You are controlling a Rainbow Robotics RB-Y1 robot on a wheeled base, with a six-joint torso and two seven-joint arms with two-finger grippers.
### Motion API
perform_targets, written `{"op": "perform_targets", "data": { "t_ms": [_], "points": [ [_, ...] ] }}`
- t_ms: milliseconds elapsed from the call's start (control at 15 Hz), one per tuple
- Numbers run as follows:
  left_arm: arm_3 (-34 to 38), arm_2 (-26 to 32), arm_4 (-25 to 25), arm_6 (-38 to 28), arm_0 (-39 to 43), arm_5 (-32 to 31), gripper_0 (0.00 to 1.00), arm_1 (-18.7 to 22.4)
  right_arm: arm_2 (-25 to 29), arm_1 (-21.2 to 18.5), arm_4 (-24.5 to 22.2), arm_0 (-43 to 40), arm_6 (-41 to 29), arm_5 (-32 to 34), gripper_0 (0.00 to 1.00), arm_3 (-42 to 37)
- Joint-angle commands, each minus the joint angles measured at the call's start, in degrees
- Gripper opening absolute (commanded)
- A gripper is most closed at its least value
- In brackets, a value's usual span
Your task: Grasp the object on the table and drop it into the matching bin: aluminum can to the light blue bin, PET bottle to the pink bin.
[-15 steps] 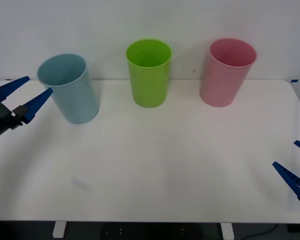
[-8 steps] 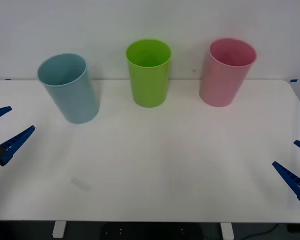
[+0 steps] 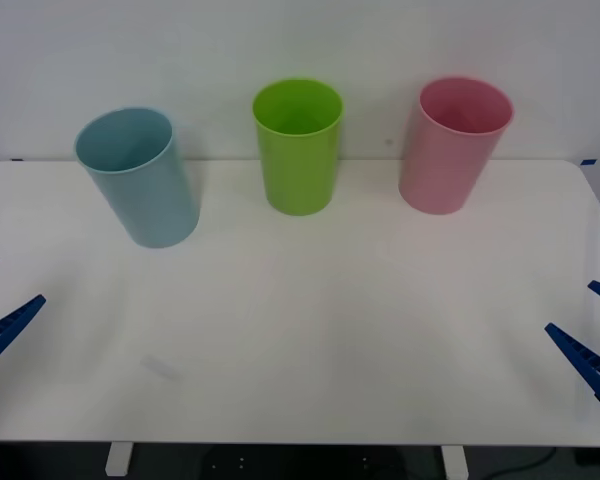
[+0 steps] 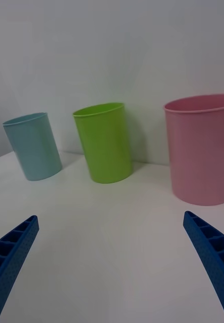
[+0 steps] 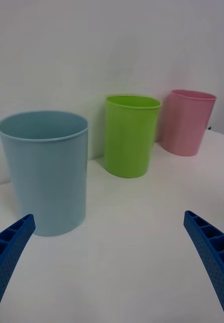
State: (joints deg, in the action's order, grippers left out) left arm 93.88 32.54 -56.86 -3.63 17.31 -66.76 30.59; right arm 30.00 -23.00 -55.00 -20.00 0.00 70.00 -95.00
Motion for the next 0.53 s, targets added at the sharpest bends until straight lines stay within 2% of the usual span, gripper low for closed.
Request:
{"op": "perform_targets", "data": {
  "t_ms": [67, 533],
  "points": [
    [0.0, 0.1, 0.2, 0.3, 0.9, -0.5, 1.0, 0.0, 0.0, 0.0, 0.0, 0.0, 0.0, 0.0, 1.0, 0.0],
    [0.0, 0.0, 0.4, 0.2, 1.6, -0.8, 1.0, -0.1, 0.0, 0.0, 0.0, 0.0, 0.0, 0.0, 1.0, 0.0]
  ]
}}
